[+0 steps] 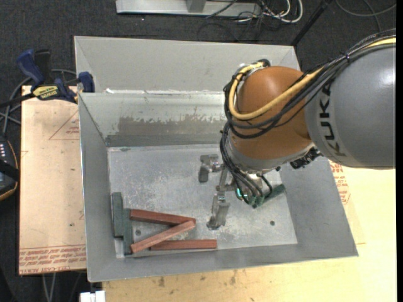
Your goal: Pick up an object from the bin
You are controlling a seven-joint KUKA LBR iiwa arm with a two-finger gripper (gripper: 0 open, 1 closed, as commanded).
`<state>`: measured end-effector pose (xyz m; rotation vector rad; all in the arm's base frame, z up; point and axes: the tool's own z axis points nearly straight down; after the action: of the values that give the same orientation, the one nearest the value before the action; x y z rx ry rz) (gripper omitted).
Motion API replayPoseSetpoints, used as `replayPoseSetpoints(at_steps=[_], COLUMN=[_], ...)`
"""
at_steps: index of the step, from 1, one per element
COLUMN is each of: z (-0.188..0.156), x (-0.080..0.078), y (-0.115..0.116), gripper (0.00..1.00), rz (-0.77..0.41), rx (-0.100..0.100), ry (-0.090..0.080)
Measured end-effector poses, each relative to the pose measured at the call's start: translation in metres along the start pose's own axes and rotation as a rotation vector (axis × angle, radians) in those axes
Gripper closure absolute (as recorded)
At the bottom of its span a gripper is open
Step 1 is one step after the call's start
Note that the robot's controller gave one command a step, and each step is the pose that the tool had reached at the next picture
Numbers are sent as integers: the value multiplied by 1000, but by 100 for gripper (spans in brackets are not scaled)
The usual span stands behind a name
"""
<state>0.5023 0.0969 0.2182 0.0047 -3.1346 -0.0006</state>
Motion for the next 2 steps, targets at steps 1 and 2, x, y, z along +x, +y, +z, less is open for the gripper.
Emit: replayPoseSetpoints(at_steps=[1, 2], z=[145, 143], x=[10, 10], y=[55, 53], gripper=[0, 100], rz=[-68, -64], rx=[-2, -1], ry=[-8, -6])
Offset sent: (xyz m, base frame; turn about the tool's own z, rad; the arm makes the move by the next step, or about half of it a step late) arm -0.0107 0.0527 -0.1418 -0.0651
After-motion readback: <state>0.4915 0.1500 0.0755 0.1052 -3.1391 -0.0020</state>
